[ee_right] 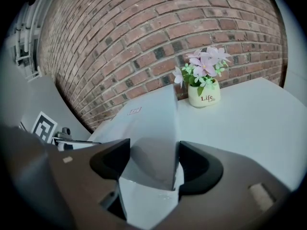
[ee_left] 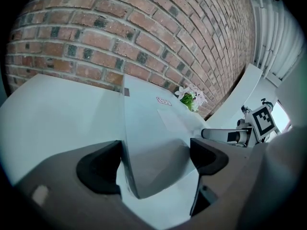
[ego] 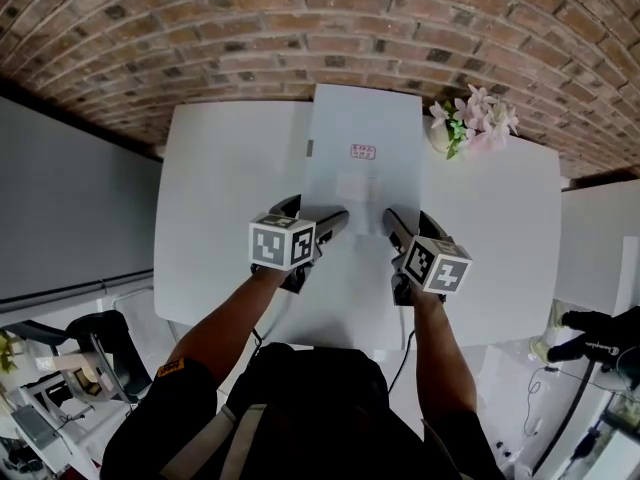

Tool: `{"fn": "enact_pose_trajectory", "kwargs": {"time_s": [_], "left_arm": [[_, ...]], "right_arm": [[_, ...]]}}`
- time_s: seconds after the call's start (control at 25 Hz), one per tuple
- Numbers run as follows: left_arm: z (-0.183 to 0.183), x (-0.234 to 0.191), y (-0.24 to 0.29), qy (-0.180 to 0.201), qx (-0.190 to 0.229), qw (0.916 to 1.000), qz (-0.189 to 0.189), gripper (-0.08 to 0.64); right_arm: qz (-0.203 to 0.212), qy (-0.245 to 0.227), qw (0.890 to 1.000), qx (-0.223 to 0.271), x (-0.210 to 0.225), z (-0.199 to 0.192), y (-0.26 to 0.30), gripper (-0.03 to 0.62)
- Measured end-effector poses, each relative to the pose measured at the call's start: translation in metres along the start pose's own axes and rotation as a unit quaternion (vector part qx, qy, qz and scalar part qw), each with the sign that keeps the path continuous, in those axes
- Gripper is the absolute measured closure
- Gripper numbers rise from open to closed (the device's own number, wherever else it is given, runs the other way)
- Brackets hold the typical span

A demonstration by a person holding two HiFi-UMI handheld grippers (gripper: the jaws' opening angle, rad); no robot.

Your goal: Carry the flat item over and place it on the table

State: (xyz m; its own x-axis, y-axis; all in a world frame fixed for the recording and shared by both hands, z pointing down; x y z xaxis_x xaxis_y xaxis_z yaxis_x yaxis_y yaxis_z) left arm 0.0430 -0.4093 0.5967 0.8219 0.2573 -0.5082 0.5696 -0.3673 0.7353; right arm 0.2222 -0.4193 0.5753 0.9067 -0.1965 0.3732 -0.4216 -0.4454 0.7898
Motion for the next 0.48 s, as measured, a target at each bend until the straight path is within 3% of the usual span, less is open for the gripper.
{"fn": "enact_pose_trajectory", "kwargs": {"time_s": [0.48], "left_arm": [[-0.002,-0.006,0.013,0.000,-0.005,1.0000,-0.004,0.091]], "right_arm": [[-0.005,0.005,1.000,-0.010,0.009,-0.005,0.011,0.268]]}}
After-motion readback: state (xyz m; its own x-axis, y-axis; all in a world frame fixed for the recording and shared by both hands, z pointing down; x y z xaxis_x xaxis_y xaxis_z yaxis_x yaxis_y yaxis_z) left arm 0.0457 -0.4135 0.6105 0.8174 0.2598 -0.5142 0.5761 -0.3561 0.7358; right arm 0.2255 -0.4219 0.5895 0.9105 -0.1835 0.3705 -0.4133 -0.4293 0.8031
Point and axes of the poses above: the fingertips, and each gripper's own axes: y forward along the fingers, x to its right, z out of its top, the point moved 2 cm from there along -y, backward along the fingers, and after that the axes turned 12 degrees about -x, right-handed, at the moved point
